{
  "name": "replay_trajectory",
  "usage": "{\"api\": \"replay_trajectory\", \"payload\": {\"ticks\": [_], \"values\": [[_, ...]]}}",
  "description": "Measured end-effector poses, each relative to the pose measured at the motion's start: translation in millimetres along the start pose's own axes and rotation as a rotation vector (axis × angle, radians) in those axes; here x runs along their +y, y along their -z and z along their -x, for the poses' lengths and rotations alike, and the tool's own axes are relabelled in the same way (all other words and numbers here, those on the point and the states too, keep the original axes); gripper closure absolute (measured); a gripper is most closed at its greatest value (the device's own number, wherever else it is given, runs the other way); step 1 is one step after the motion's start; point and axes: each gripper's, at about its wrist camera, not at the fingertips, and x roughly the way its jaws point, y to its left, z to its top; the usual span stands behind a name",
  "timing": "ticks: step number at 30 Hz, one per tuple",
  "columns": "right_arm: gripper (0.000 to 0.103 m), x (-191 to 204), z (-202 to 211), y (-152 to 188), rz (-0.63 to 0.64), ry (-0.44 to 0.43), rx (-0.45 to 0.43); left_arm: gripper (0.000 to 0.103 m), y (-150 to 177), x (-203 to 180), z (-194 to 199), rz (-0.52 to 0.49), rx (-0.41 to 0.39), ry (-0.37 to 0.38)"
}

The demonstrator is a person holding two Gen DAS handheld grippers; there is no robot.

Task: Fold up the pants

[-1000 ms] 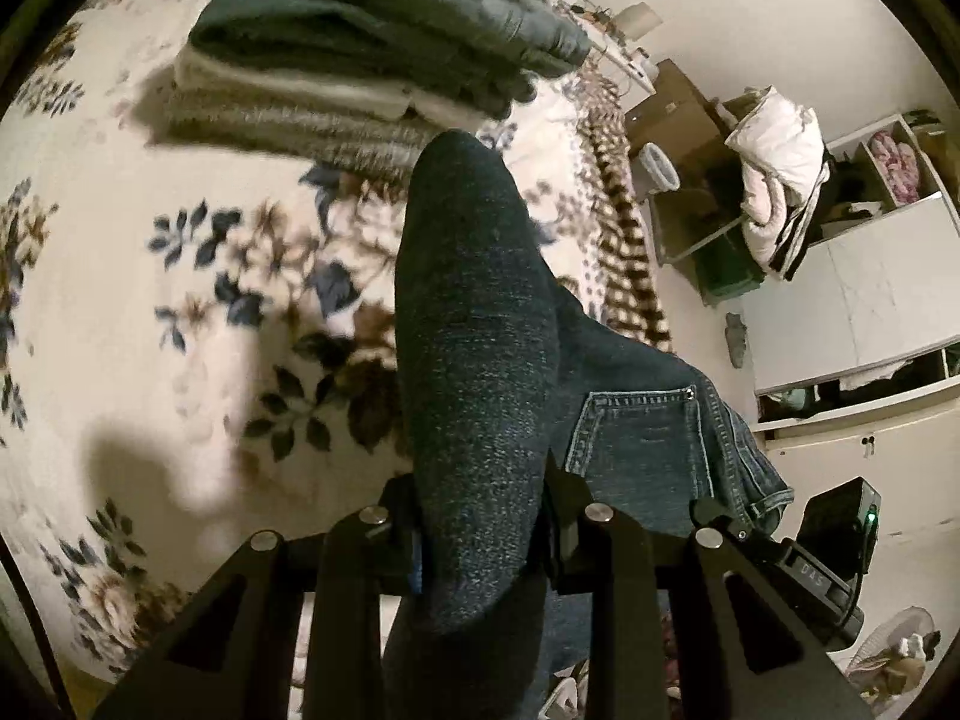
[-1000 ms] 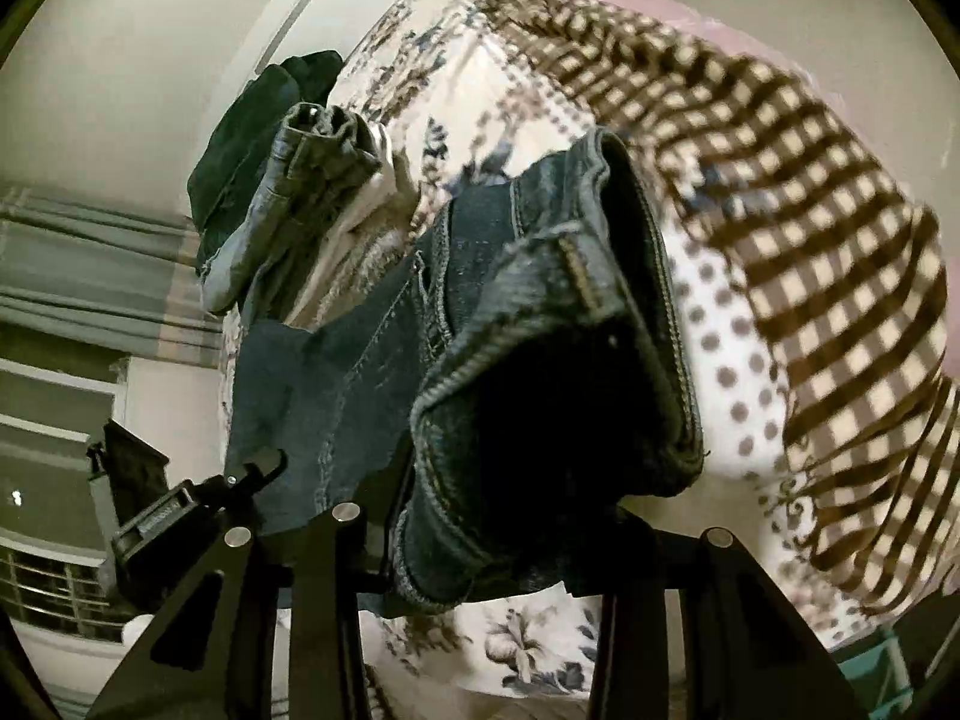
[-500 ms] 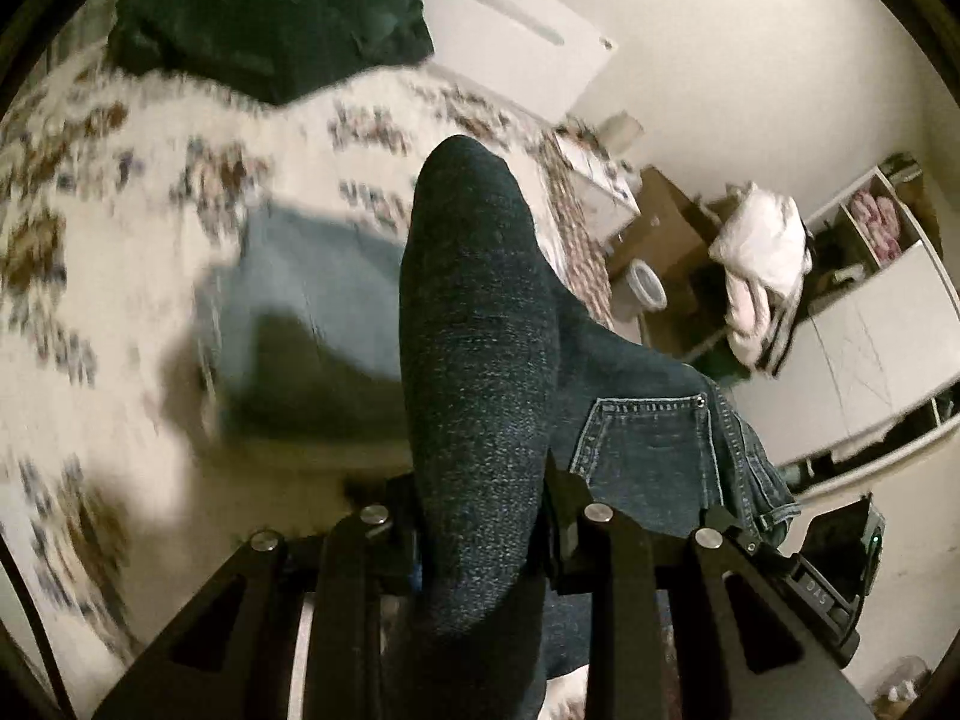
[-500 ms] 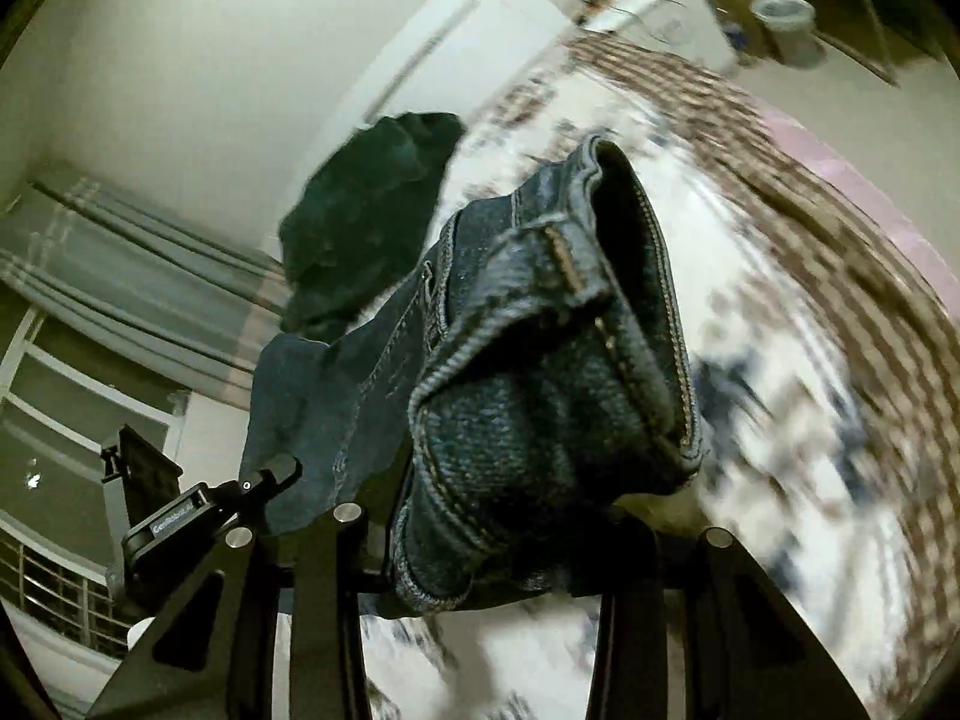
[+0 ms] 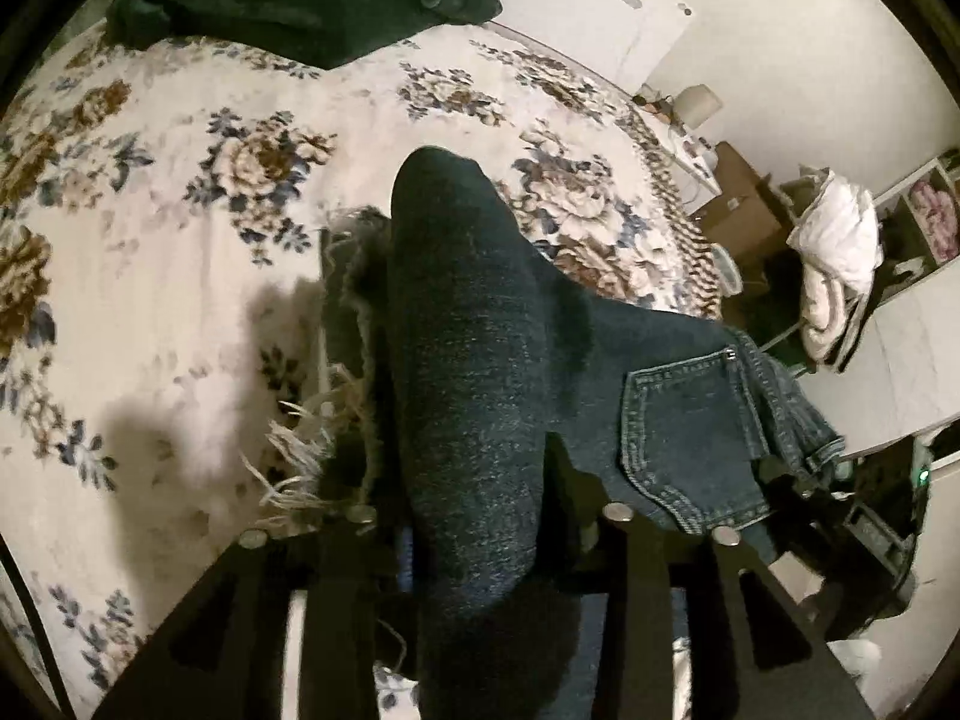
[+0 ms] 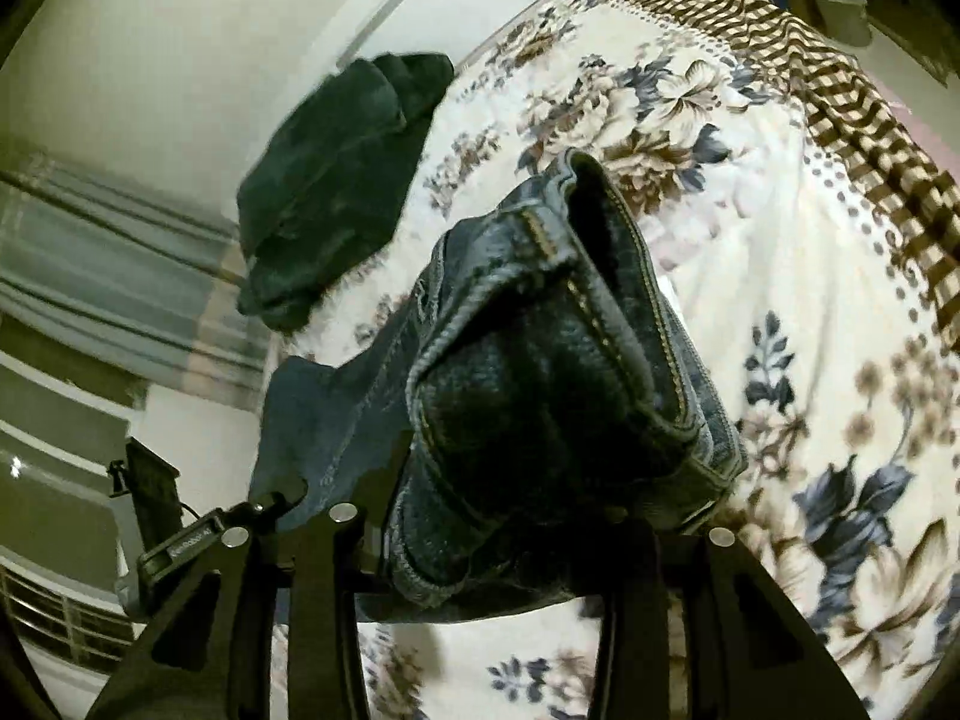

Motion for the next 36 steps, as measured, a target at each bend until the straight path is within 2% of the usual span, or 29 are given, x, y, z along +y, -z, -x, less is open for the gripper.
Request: {"api": "replay_trajectory", "payload": {"ticks": [2, 3, 4, 5, 6, 7, 11, 13, 16, 21, 27, 31, 33, 36], "values": [[0.043, 1, 1, -1, 0.022, 0.052, 0.038, 0.06, 3, -12, 10, -0.028, -0.008, -0.066], [0.037, 8, 2, -1, 0.049, 0.101, 0.063, 0.047, 3, -17, 13, -0.039, -0.01, -0.107], [0.021, 13, 5, 3, 0.081, 0.13, 0.076, 0.038, 5, -24, 19, -0.048, -0.016, -0.156], [0.009, 18, 7, 6, 0.113, 0.165, 0.077, 0.022, 8, -30, 25, -0.058, -0.031, -0.186], [0.009, 24, 9, 9, 0.158, 0.226, 0.072, 0.014, 11, -35, 32, -0.068, -0.052, -0.209], [0.009, 35, 15, 15, 0.225, 0.301, 0.054, 0.012, 16, -42, 39, -0.076, -0.075, -0.231], [0.005, 59, 40, 38, 0.347, 0.478, -0.023, 0.01, 35, -68, 61, -0.144, -0.133, -0.379], [0.004, 68, 56, 50, 0.383, 0.57, -0.055, 0.01, 45, -79, 72, -0.162, -0.143, -0.41], [0.004, 80, 89, 66, 0.39, 0.626, -0.106, 0.01, 61, -93, 92, -0.166, -0.148, -0.413], [0.004, 103, 154, 85, 0.39, 0.63, -0.16, 0.01, 86, -118, 138, -0.17, -0.18, -0.42], [0.004, 147, 245, 122, 0.396, 0.606, -0.206, 0.01, 124, -162, 222, -0.176, -0.256, -0.419], [0.004, 181, 310, 152, 0.438, 0.592, -0.235, 0.01, 149, -194, 274, -0.217, -0.3, -0.405], [0.004, 201, 346, 168, 0.468, 0.592, -0.25, 0.01, 163, -209, 298, -0.243, -0.329, -0.422], [0.004, 223, 387, 187, 0.504, 0.585, -0.275, 0.01, 182, -224, 335, -0.234, -0.35, -0.399]]}}
